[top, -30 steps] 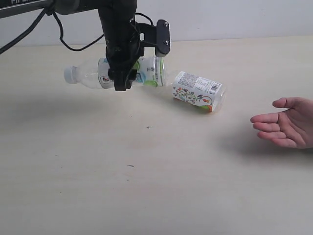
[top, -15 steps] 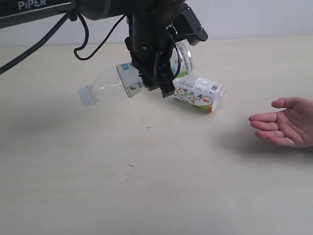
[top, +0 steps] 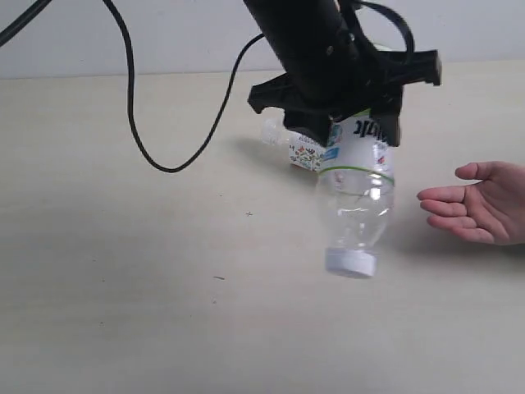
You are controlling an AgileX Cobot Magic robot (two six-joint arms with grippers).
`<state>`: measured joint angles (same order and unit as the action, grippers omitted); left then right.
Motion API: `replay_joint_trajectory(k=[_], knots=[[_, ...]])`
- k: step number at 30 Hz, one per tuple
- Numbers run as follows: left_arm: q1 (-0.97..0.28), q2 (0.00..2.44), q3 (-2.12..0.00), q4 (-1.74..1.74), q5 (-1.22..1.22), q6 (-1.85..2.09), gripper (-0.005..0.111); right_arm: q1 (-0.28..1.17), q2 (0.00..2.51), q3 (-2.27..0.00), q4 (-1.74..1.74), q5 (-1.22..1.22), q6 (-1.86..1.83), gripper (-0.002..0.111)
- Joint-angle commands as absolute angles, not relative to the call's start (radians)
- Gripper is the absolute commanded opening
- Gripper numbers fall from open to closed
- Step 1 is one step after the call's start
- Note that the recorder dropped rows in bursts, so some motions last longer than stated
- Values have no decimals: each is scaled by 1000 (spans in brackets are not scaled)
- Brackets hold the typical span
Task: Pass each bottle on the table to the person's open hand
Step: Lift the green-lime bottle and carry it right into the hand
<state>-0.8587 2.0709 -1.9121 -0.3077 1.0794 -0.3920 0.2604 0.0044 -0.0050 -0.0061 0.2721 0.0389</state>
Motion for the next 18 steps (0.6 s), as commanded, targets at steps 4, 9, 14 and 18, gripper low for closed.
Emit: replay_joint_trajectory(k=[4,9,14,18], knots=[[-861,2059,-1912,-492,842,-400,0,255,0,0,-6,265,39,0],[-866,2072,-1912,-583,766,-397,0,255,0,0,-6,265,39,0],[-880,2113,-1912,-617,643,-397,0,255,0,0,-6,265,39,0],[-885,2162,-1912,-709,580,-338,0,255,0,0,-6,265,39,0]])
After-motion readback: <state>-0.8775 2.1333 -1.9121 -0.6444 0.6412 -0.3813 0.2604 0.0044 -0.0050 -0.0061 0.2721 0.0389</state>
